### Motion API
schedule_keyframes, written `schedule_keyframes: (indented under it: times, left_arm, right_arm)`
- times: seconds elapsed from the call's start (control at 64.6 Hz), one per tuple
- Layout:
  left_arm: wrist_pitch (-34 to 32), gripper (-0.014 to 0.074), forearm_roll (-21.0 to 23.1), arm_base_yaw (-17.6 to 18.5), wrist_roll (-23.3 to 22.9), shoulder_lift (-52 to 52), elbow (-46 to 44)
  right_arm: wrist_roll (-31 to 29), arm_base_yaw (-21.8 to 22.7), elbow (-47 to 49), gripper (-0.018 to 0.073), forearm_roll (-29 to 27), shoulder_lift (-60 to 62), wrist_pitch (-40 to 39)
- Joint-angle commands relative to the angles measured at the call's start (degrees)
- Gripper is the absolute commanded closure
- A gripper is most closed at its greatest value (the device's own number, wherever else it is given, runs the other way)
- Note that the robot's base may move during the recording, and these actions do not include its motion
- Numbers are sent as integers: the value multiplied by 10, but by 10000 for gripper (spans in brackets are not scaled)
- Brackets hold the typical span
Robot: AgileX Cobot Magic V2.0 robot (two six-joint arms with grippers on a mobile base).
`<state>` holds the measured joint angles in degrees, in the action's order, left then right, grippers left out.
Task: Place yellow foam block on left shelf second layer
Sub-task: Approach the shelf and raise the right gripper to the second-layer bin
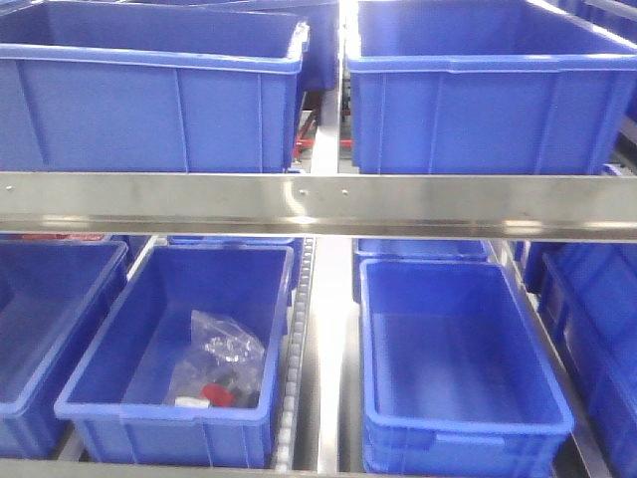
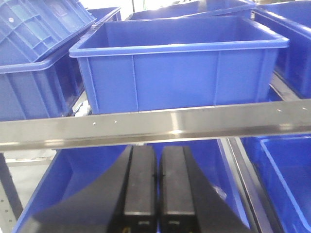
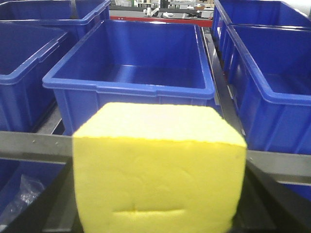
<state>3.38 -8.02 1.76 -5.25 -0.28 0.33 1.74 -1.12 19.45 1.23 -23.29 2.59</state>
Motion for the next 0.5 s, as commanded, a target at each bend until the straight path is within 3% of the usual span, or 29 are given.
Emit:
schedule_keyframes:
  times: [0.0,0.48]
  left_arm:
    - [-47,460,4,-1,-3,-10,14]
    - [-47,460,4,-1,-3,-10,14]
  right_arm:
    - [-6,4,16,117,5,-2,-54]
    - [-6,4,16,117,5,-2,-54]
